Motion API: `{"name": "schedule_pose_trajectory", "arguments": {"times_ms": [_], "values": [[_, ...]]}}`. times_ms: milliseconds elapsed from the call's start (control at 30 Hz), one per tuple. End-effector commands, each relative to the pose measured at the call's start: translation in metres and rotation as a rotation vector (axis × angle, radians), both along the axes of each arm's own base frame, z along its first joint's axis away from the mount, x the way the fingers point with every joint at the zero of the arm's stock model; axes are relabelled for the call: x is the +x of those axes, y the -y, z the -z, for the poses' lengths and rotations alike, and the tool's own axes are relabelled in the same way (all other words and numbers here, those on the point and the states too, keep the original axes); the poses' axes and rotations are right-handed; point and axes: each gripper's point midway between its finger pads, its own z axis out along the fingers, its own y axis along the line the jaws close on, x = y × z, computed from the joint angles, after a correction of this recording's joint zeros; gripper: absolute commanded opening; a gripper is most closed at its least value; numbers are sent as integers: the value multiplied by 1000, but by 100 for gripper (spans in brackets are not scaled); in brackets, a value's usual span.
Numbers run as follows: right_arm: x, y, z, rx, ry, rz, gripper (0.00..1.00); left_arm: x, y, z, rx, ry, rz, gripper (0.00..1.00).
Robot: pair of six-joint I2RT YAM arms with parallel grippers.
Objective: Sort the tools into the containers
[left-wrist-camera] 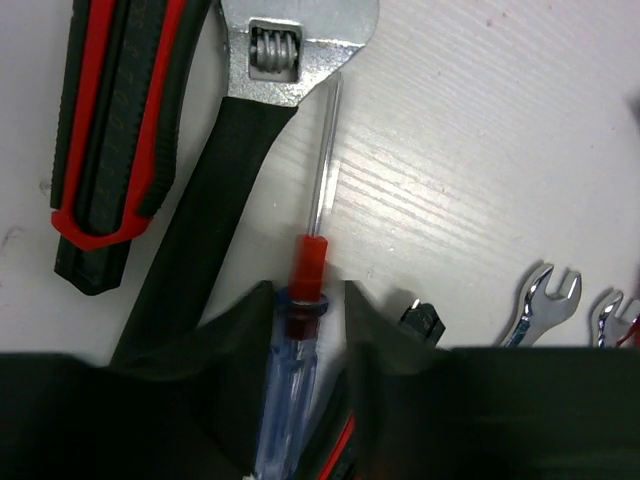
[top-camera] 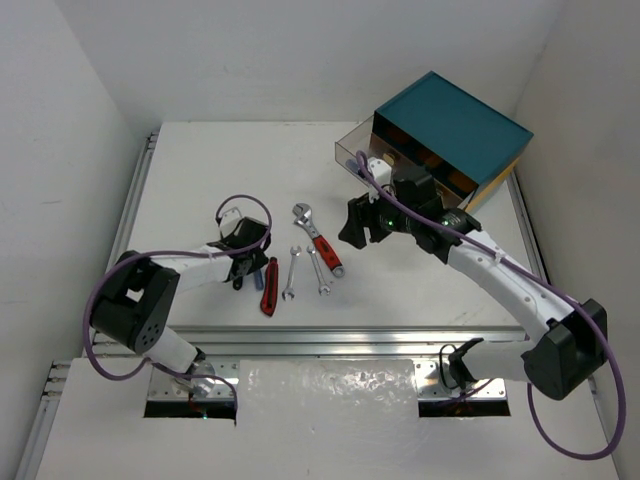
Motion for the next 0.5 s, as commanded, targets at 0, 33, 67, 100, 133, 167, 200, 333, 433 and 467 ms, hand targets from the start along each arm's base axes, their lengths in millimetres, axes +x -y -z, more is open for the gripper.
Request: {"name": "schedule_pose_trajectory", "arguments": {"times_ms": [0, 33, 67, 100, 133, 167, 200, 333, 433, 467], "values": [[-10, -20, -16, 116, 7, -80, 66, -41, -3, 33, 25, -189, 53, 20], [-11, -20, -17, 121, 5, -81, 66, -40, -3, 32, 22, -186, 57, 14], [-12, -20, -16, 129, 8, -81, 66, -41, -1, 32, 16, -182, 65, 3], [-13, -22, -15, 136, 3, -86, 65, -37, 2, 26, -1, -156, 75, 2], [-15, -23, -15, 150, -7, -89, 65, -34, 9, 22, -25, -134, 95, 0], [-19, -28, -12, 172, -19, -117, 66, -31, 13, 16, -37, -112, 109, 0], [-23, -33, -9, 188, -28, -137, 66, -25, 19, 3, -56, -66, 121, 0], [-37, -58, 9, 251, -78, -147, 69, -9, 43, -48, -127, 97, 160, 0], [-38, -77, 22, 344, -120, -101, 76, -4, 76, -99, -264, 252, 221, 0], [-38, -83, 24, 375, -114, -93, 77, -10, 87, -106, -308, 276, 246, 0]]}}
